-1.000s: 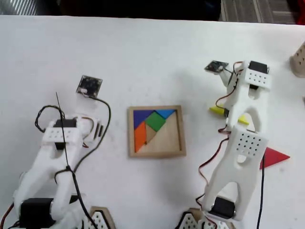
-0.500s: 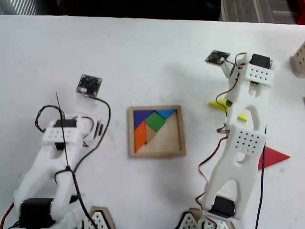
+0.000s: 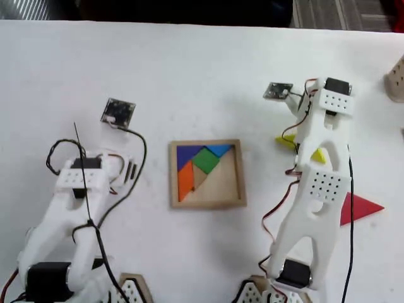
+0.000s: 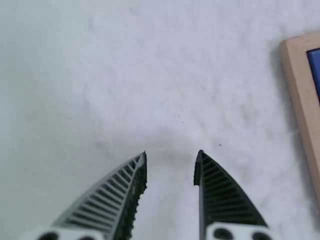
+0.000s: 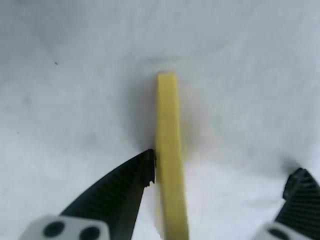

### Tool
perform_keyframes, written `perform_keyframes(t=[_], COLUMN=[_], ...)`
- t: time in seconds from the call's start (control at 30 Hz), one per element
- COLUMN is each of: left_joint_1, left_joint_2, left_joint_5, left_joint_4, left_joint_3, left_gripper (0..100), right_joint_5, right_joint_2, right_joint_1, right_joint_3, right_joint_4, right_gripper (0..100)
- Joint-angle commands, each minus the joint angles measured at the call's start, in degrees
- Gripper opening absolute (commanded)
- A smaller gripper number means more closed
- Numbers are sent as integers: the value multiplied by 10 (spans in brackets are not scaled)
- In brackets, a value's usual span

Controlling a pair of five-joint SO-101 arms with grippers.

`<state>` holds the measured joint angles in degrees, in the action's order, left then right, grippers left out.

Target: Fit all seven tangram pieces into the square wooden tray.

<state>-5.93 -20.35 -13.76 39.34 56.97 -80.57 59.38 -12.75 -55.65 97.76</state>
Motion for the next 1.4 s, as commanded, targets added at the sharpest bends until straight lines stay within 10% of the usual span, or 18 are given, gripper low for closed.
perform_keyframes(t=[0.0,0.33,0.8,1.03,1.37], left_joint_1=[8,8,8,8,8], left_joint_2=[-20,-20,-20,-20,-20], left_joint_5=[-5,-5,-5,-5,-5], left_joint_4=[-12,-12,-12,-12,-12], left_joint_3=[-4,-4,-4,-4,-4], left_gripper=[170,170,169,169,170], right_joint_5=[-9,37,133,218,221], right_joint_2=[-1,-3,-56,-114,-96], right_joint_1=[1,2,-9,-67,-115], right_joint_3=[-4,-13,-28,-22,101], right_joint_4=[7,7,7,7,7], right_gripper=[384,7,33,283,254])
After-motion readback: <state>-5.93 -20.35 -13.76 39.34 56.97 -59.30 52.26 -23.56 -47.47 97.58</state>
